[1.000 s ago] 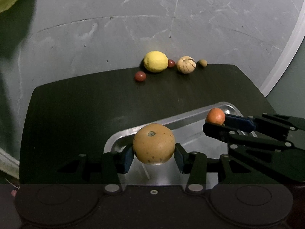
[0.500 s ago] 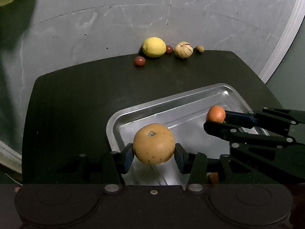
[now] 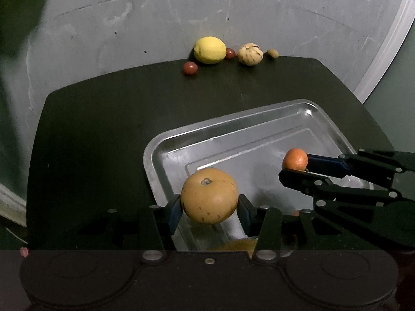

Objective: Organize fruits

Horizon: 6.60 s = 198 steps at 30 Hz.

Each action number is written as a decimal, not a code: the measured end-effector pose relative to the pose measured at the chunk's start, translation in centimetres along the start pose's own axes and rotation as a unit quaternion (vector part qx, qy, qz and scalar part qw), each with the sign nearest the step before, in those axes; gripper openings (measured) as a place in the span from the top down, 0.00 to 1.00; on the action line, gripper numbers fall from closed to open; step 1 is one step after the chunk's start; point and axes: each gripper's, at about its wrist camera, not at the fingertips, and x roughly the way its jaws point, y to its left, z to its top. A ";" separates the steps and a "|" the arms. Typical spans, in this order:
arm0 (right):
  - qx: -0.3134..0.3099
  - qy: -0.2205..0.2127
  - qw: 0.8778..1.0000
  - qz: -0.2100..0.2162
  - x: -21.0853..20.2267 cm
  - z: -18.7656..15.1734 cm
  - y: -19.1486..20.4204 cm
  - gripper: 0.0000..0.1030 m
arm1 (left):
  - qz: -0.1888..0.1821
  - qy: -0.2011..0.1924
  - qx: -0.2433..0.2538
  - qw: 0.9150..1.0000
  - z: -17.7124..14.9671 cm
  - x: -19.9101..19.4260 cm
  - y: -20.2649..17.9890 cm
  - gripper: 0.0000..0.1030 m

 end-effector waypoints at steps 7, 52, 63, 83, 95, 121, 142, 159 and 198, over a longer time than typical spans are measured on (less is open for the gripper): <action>0.002 0.007 1.000 0.003 0.3 -0.4 0.1 0.71 | 0.001 0.006 -0.002 1.000 -0.1 0.3 -0.1 0.54; 0.013 0.043 0.999 0.002 1.7 -1.6 0.5 0.70 | -0.003 0.041 0.010 0.999 0.1 2.6 -0.2 0.54; 0.014 0.044 0.999 0.002 1.7 -1.8 0.3 0.62 | 0.001 0.043 0.012 0.999 0.1 2.6 -0.3 0.54; 0.021 0.038 0.999 -0.007 0.8 -2.7 -0.5 0.34 | 0.007 0.017 0.007 1.000 0.3 1.4 -0.5 0.23; 0.027 0.035 0.999 -0.009 -0.7 -2.3 -0.9 0.04 | 0.032 -0.016 -0.016 0.999 0.9 0.0 0.9 0.02; -0.015 0.129 0.991 -0.038 -3.3 -3.6 -1.9 0.00 | 0.133 -0.006 -0.109 0.985 2.4 1.2 7.2 0.01; -0.033 0.093 0.994 -0.053 -2.1 1.8 -8.7 0.00 | 0.165 -0.024 -0.114 0.979 10.0 5.0 5.4 0.01; -0.033 0.010 0.998 -0.056 5.9 8.4 -12.0 0.00 | 0.132 -0.031 -0.078 0.988 15.9 11.2 1.7 0.01; 0.024 -0.009 1.000 -0.004 16.6 14.0 -15.1 0.32 | 0.099 -0.041 0.011 0.994 18.3 15.9 -1.4 0.39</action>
